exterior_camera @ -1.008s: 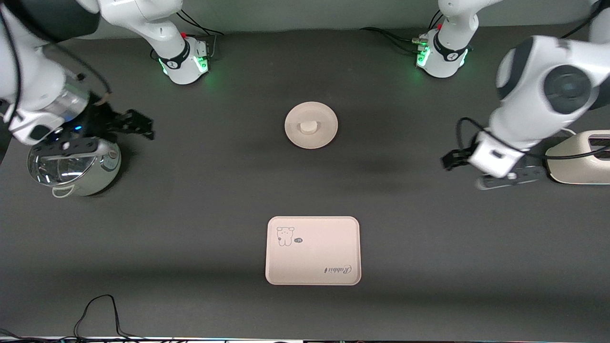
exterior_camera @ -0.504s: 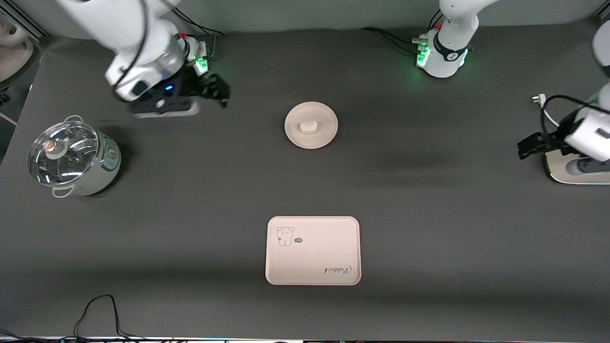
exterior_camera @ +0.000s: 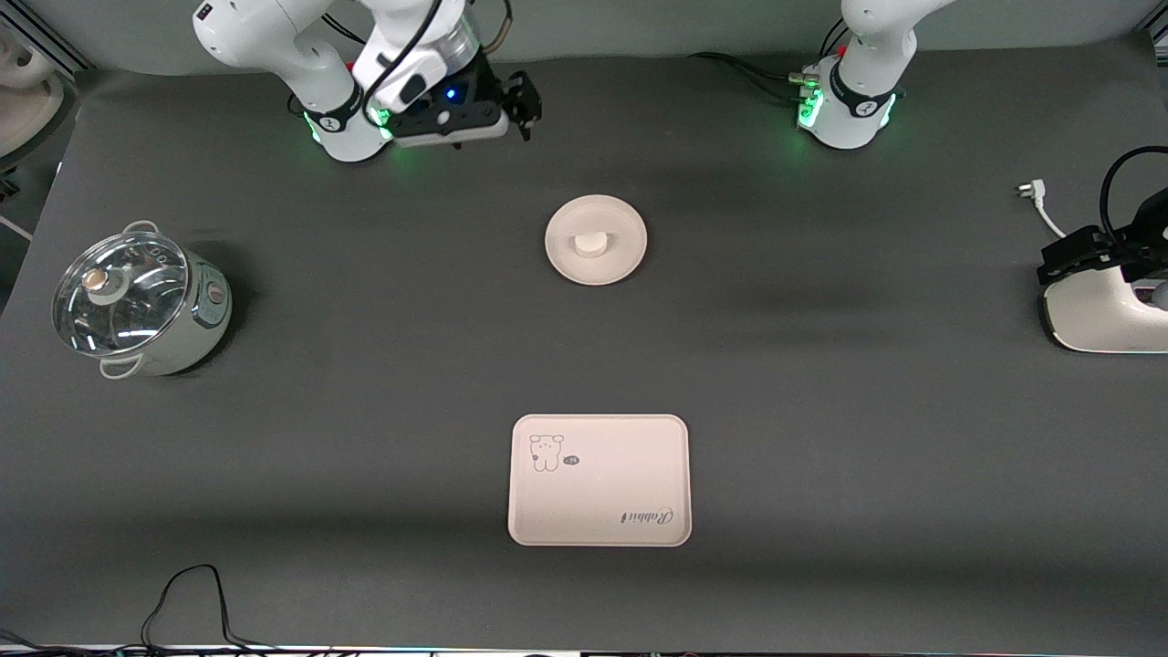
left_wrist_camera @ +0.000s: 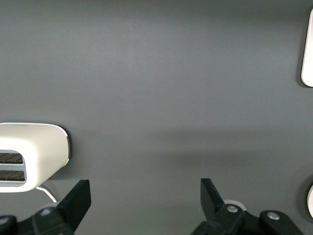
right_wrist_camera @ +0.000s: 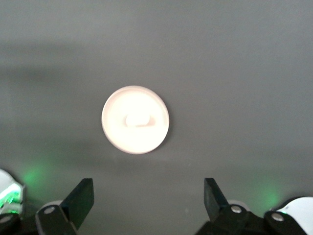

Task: Place bun in plate and plate on tray
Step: 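Move the right gripper toward the plate rim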

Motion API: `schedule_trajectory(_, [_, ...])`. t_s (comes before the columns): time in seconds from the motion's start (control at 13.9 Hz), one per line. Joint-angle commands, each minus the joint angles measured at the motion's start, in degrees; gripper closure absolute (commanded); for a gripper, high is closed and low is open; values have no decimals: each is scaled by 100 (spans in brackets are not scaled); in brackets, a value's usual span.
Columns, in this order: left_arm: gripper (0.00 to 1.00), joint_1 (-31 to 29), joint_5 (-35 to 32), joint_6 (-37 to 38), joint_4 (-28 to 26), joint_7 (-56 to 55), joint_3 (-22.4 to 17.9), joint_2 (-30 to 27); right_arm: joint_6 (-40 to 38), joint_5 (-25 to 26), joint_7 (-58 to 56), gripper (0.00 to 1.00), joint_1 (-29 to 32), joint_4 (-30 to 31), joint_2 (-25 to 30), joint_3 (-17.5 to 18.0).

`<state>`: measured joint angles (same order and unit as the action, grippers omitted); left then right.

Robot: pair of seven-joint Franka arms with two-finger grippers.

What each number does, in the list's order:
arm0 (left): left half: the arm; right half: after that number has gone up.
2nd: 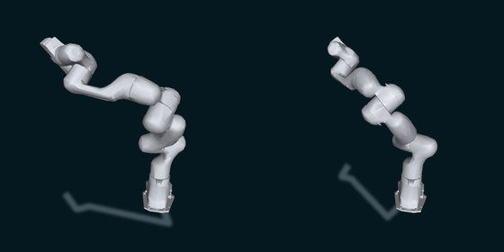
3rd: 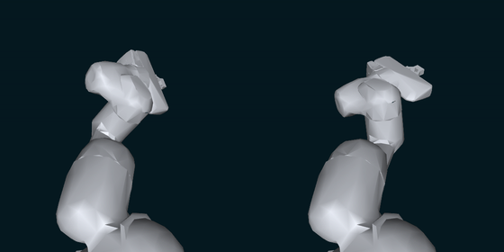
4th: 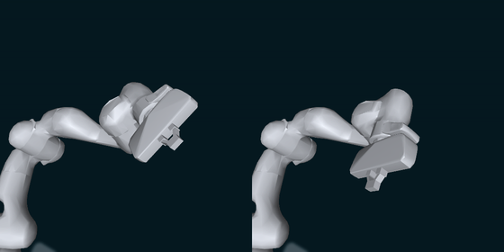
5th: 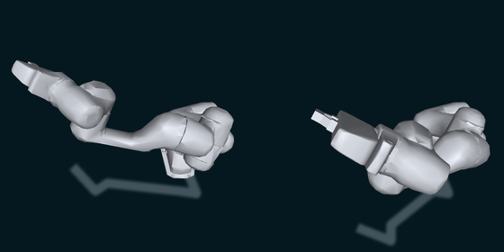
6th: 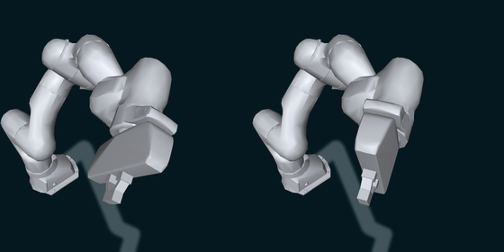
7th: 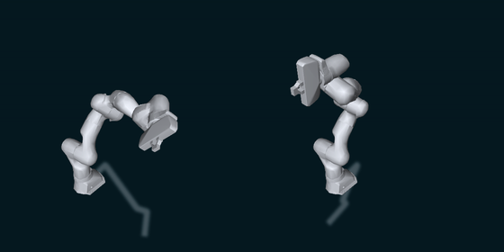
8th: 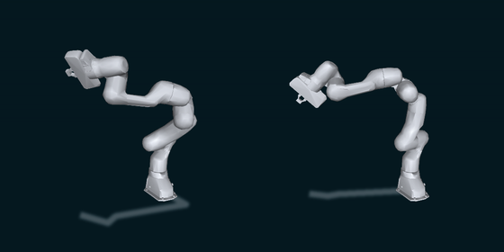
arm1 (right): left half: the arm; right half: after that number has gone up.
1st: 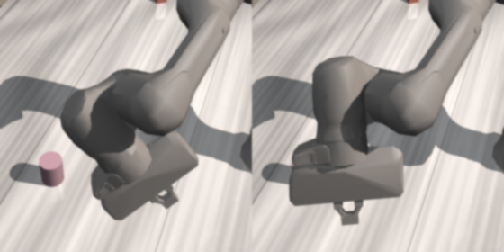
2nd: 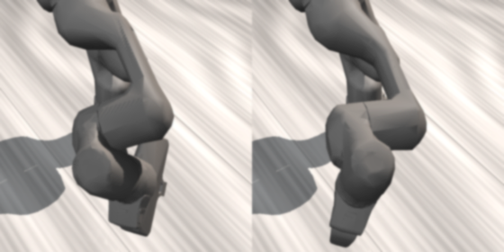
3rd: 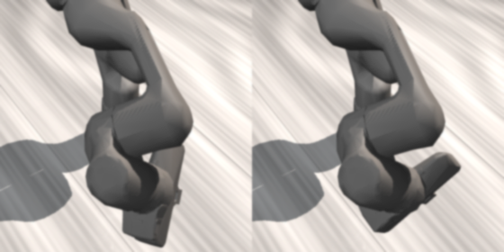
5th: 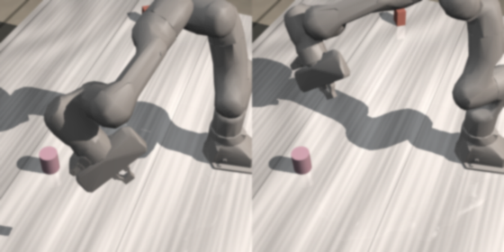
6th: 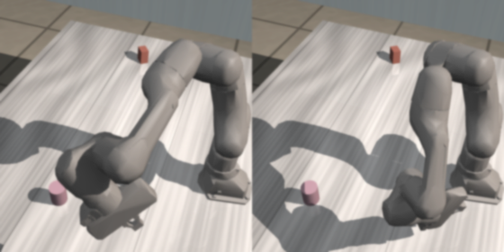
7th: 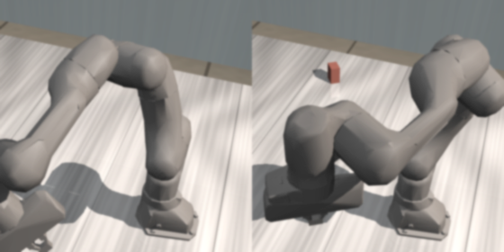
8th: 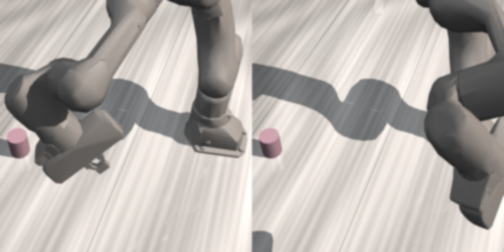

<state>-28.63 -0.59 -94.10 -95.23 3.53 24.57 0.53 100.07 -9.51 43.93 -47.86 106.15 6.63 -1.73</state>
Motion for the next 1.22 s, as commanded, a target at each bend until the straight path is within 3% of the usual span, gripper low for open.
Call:
schedule_trajectory(0.0, [0,60,6,111,-4,78,-14,-53,573,-244,-42,0,-13,888,602,-64])
schedule_trajectory(0.43, [0,77,15,102,-40,34,13,-44,2031,-244,-131,0,-30,1890,208,50])
schedule_trajectory(0.72, [0,77,15,67,-110,25,13,-53,3148,-235,-113,0,-30,2313,-415,287])
schedule_trajectory(1.01, [0,77,15,50,-110,17,13,-53,4833,-235,-122,0,-65,3173,-820,384])
schedule_trajectory(1.15, [0,77,15,23,-110,17,13,-53,5564,-244,-96,0,-249,3298,-1215,384])
